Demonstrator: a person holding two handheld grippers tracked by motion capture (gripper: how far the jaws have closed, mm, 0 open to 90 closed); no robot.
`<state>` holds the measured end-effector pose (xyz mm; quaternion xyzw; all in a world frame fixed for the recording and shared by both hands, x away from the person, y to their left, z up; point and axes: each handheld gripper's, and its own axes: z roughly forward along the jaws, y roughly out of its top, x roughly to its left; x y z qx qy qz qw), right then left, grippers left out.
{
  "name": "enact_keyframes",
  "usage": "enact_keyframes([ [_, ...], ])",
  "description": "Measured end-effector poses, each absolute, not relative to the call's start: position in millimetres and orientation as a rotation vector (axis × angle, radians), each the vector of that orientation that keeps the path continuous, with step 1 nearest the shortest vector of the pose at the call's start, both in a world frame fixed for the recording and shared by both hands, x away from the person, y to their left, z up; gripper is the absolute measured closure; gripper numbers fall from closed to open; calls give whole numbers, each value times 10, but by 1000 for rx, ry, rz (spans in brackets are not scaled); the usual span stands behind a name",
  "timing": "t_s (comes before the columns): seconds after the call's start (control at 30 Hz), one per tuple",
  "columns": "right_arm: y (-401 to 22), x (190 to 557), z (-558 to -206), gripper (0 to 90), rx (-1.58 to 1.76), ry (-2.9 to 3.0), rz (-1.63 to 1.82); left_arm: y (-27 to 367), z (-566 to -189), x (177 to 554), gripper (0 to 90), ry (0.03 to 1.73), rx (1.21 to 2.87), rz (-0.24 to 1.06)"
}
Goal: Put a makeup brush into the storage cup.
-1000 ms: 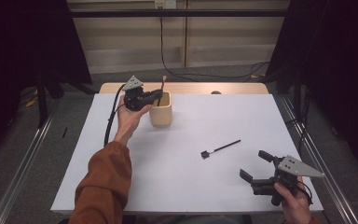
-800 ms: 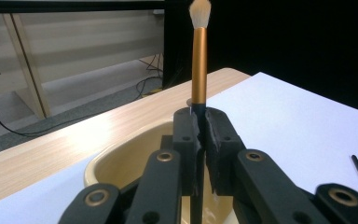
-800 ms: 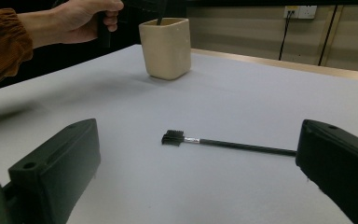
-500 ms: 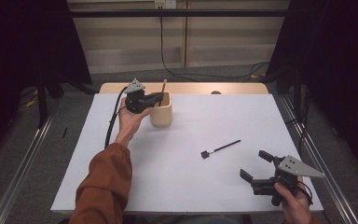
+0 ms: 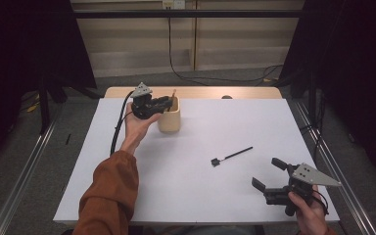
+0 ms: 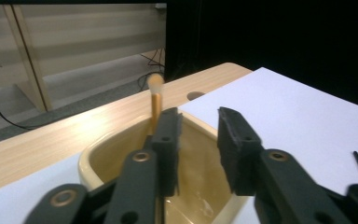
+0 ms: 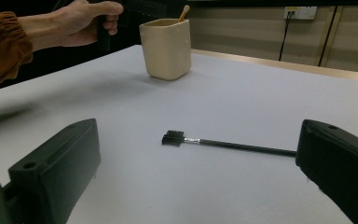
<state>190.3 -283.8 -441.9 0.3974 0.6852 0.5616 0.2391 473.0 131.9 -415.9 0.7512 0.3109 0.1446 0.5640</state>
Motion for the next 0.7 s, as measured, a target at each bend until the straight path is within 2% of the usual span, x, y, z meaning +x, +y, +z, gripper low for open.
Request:
enact_keyframes([
  [0.37,-2838,1900,-4417,0,1087,1875,1538,1350,-4090,4682,356,766,1747,367],
  [0.47,-2836,1903,-4419,0,1085,1877,1535,1358,-4067,4662,215,793,1733,373],
  [0.6,-2837,1903,-4419,0,1083,1878,1535,1375,-4044,4630,79,806,1732,360],
  [0.7,-2838,1903,-4420,0,1085,1879,1533,1390,-4054,4592,49,819,1724,362],
])
